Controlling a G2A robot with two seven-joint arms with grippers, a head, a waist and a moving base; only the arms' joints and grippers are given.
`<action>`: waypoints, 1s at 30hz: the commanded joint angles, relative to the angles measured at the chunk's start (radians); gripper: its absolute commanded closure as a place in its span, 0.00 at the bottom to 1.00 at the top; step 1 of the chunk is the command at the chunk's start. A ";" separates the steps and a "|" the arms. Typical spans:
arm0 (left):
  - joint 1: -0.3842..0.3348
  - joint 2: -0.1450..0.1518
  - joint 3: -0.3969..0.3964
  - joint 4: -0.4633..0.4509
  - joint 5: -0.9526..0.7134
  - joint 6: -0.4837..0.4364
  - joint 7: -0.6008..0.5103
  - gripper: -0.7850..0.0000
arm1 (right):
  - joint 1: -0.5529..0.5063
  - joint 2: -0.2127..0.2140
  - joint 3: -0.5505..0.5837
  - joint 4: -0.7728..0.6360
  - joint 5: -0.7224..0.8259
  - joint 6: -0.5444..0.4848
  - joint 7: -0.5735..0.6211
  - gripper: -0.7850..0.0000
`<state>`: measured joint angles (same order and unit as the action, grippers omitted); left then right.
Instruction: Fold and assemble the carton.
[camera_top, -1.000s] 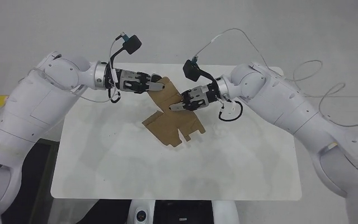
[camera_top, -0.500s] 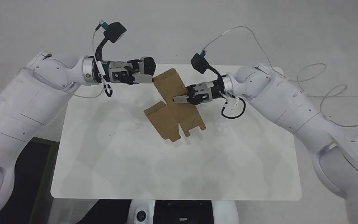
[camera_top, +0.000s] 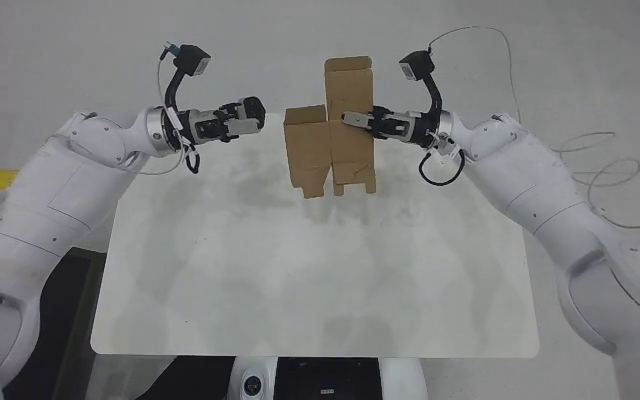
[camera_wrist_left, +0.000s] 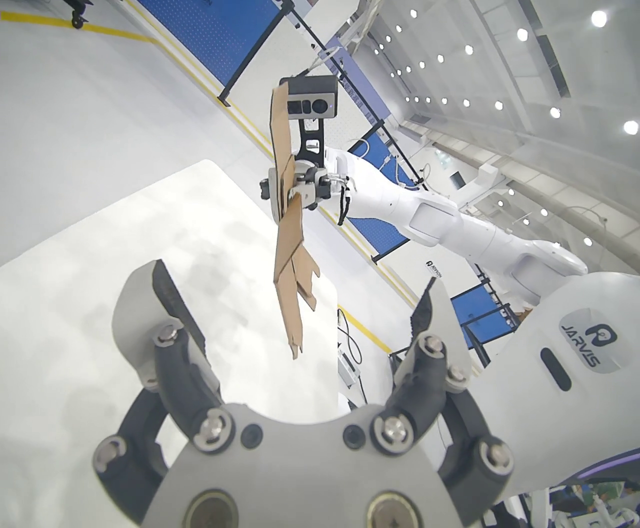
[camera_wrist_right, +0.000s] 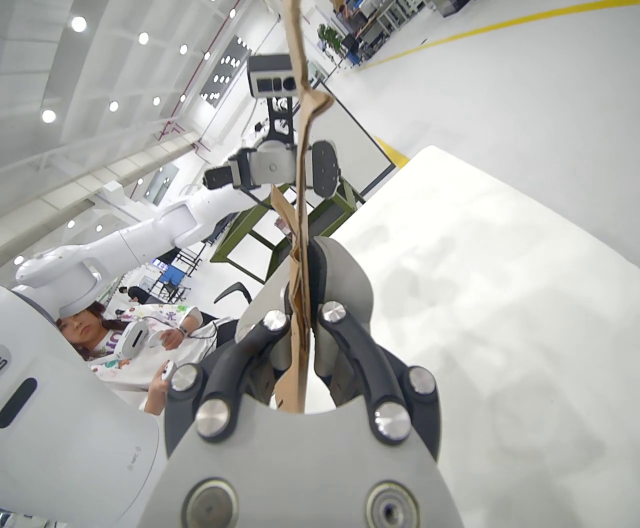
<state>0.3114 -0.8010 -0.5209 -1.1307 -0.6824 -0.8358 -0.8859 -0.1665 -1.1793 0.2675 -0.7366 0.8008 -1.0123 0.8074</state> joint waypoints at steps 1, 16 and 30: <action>0.013 -0.009 0.002 -0.005 -0.006 0.020 0.001 0.00 | -0.009 -0.005 0.021 0.013 0.016 0.000 -0.002 1.00; 0.073 -0.061 -0.018 -0.039 -0.013 0.114 -0.021 0.00 | -0.070 -0.053 0.144 0.046 -0.012 0.000 -0.051 1.00; 0.105 -0.090 -0.071 -0.034 -0.045 0.179 -0.093 1.00 | -0.090 -0.088 0.213 0.077 -0.044 0.000 -0.005 1.00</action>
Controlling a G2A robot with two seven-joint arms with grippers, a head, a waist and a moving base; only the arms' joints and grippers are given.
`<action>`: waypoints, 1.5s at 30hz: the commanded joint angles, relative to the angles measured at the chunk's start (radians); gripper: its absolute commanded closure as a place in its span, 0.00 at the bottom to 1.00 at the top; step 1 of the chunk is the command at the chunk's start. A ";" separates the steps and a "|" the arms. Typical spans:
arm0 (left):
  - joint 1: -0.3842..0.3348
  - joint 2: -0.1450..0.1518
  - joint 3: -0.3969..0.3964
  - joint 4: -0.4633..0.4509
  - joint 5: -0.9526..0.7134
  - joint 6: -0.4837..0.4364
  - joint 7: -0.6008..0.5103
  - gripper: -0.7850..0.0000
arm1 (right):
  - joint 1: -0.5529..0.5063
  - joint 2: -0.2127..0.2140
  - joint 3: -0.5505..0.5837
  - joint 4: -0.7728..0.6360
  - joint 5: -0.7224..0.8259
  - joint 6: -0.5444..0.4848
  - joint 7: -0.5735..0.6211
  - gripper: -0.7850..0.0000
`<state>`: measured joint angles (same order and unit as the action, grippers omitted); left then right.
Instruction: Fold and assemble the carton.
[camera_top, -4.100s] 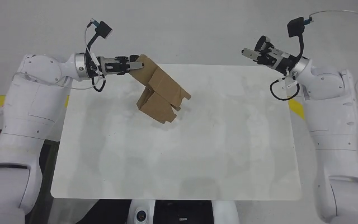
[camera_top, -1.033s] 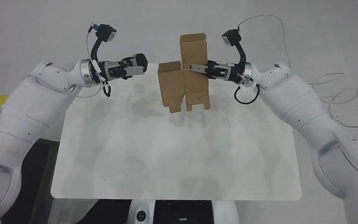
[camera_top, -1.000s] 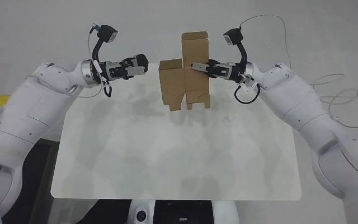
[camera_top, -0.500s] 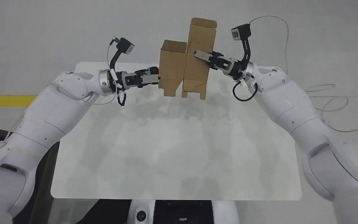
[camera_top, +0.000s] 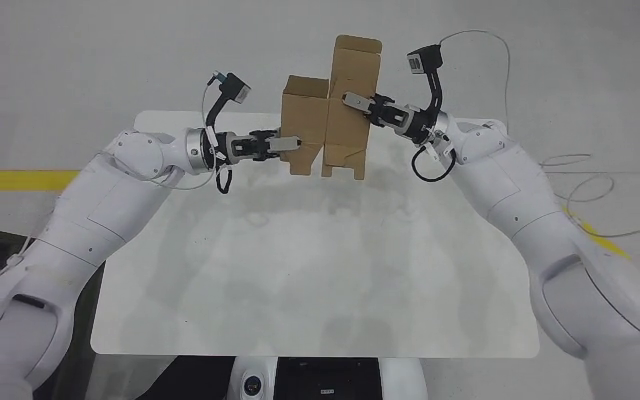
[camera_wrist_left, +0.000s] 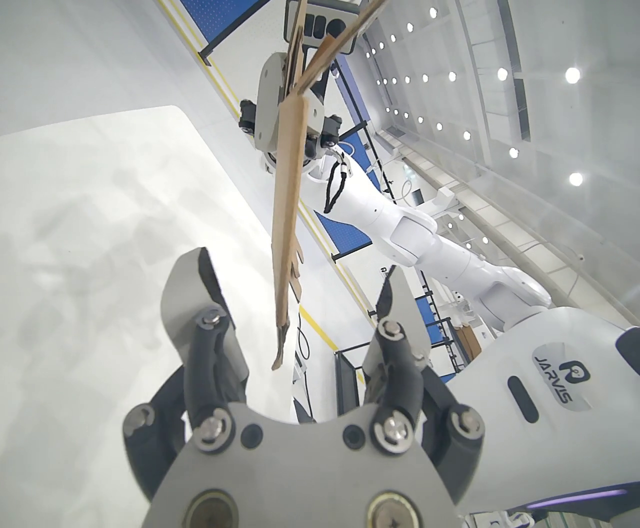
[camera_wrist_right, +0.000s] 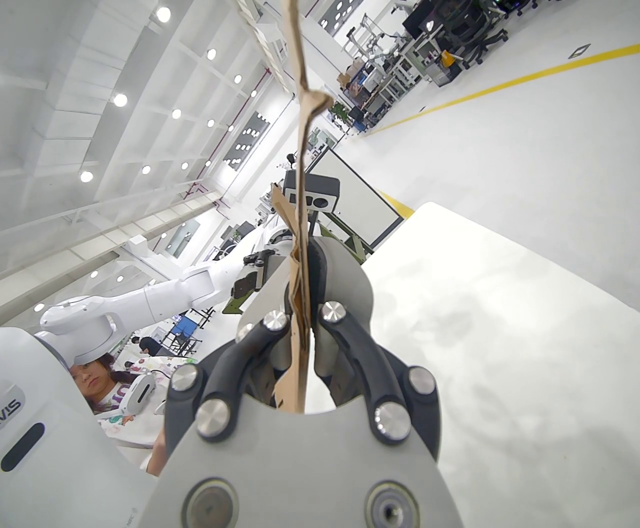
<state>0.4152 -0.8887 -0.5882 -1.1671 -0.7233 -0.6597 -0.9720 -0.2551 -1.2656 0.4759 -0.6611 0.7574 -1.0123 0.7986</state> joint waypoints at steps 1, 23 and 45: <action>0.004 -0.004 -0.007 0.004 -0.007 0.006 -0.013 1.00 | -0.002 -0.003 0.011 0.004 -0.003 0.000 0.008 1.00; -0.012 -0.040 -0.091 0.098 -0.029 0.157 -0.220 1.00 | -0.013 0.025 0.115 0.002 -0.068 0.074 0.084 0.00; 0.016 -0.014 -0.096 -0.013 0.059 0.374 -0.563 1.00 | -0.090 0.206 0.165 -0.274 -0.126 0.421 0.431 0.00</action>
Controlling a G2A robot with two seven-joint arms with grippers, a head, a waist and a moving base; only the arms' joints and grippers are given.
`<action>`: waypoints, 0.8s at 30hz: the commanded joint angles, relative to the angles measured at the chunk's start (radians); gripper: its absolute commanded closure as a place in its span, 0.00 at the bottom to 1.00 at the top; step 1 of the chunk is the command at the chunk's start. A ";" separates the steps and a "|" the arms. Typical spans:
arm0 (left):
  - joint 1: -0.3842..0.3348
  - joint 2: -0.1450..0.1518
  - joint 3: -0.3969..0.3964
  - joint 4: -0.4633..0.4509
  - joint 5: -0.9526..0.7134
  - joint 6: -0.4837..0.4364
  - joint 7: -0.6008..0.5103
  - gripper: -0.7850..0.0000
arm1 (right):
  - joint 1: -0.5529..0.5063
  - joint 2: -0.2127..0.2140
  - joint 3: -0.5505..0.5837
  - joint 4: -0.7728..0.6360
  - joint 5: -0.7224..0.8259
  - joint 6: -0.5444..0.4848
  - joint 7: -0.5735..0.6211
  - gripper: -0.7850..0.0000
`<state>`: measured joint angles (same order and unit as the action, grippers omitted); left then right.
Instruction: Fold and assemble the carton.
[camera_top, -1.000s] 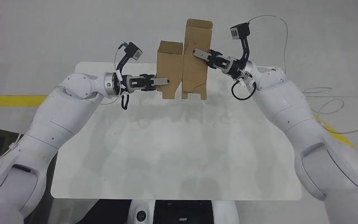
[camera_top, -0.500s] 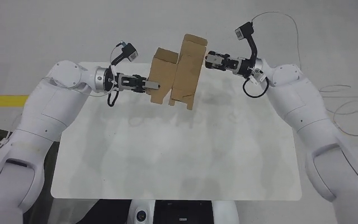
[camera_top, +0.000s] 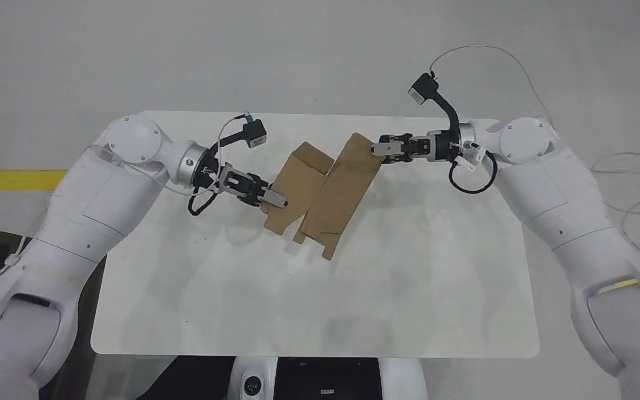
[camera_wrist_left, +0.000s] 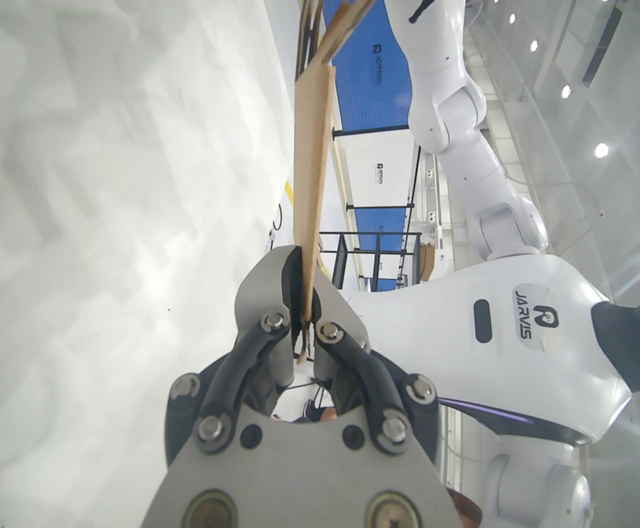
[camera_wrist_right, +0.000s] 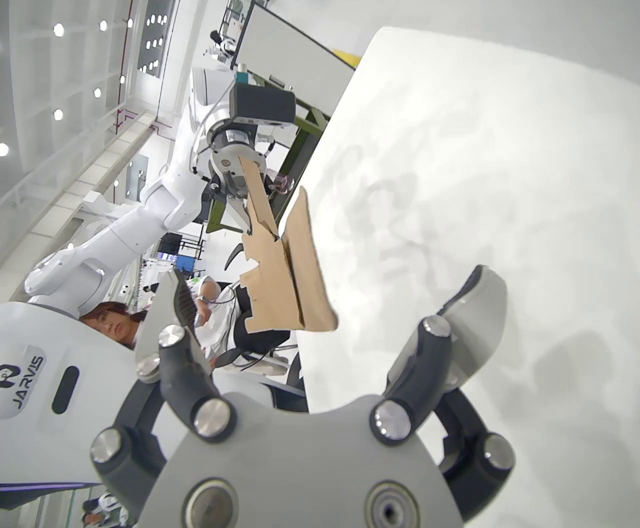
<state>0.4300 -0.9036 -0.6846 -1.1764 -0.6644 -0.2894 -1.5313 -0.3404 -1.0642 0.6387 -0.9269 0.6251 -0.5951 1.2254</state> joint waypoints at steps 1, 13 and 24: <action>0.004 0.003 0.001 -0.008 -0.005 0.005 -0.005 1.00 | -0.013 0.014 0.006 -0.021 0.012 0.010 0.010 0.00; -0.009 0.014 0.053 -0.007 -0.077 0.005 -0.005 1.00 | -0.060 0.053 -0.006 -0.127 0.069 0.052 0.052 0.25; -0.030 0.022 0.091 -0.015 -0.117 0.005 -0.005 1.00 | -0.046 0.046 -0.048 -0.120 0.077 0.034 0.034 0.52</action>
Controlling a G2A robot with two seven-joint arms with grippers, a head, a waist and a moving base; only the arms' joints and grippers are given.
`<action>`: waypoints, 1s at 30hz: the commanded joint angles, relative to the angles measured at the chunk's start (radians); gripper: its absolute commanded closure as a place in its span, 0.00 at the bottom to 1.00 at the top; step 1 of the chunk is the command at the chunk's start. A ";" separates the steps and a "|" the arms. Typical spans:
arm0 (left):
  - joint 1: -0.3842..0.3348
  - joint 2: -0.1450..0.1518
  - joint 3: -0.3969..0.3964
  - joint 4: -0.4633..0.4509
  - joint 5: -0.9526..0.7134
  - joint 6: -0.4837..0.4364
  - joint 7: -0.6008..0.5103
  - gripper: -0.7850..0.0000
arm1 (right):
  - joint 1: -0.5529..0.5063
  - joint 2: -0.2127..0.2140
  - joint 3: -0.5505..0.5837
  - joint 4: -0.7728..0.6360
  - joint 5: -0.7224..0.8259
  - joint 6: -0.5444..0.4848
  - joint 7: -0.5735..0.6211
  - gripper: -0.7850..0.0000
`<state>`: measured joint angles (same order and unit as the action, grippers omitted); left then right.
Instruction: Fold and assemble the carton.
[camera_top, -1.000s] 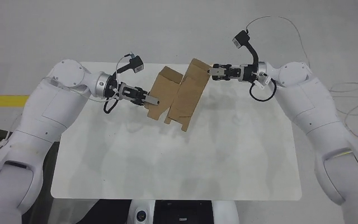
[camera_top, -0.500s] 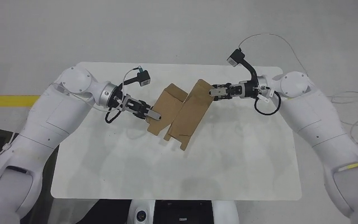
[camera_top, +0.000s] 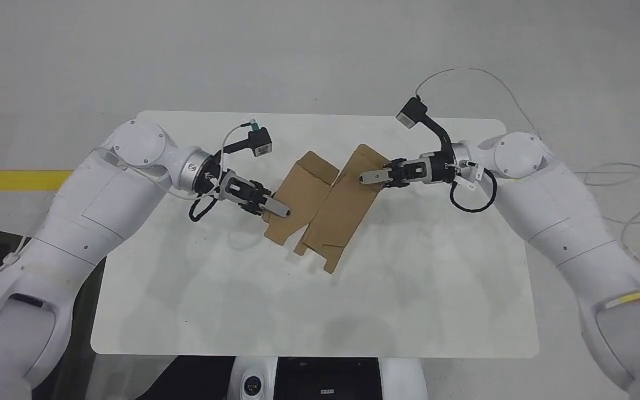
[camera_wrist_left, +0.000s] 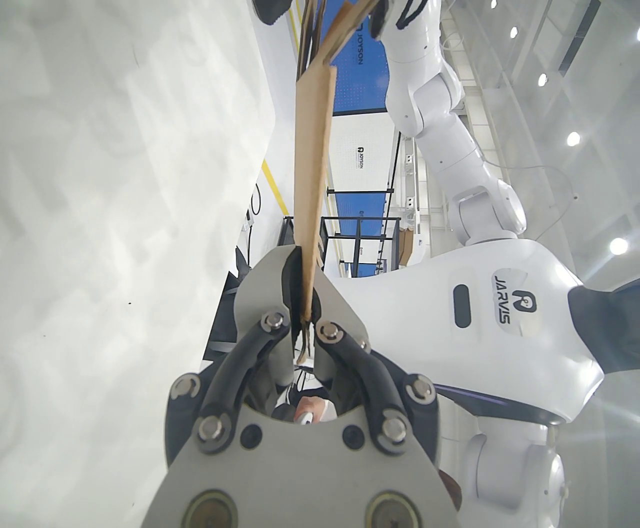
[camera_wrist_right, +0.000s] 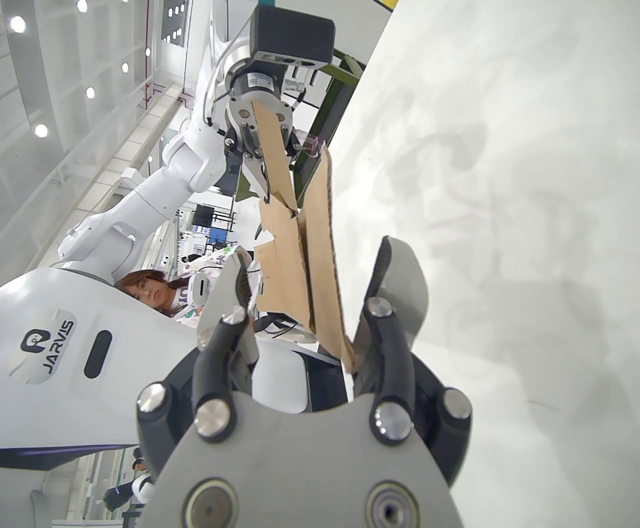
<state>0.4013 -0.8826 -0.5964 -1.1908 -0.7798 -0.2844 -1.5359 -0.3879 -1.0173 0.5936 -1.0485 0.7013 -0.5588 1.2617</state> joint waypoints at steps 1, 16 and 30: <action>-0.002 0.001 0.005 -0.001 -0.003 0.000 0.000 1.00 | 0.003 -0.002 -0.007 0.004 0.004 -0.003 -0.002 0.53; -0.002 0.009 0.003 -0.007 -0.009 0.000 0.000 1.00 | 0.021 -0.010 -0.037 0.009 0.047 0.015 0.015 0.94; 0.008 0.011 -0.027 -0.004 -0.007 0.000 0.000 0.00 | 0.021 -0.013 -0.031 0.015 0.066 0.019 0.019 1.00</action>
<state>0.4089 -0.8717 -0.6212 -1.1965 -0.7863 -0.2845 -1.5359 -0.3664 -1.0300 0.5612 -1.0336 0.7663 -0.5384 1.2823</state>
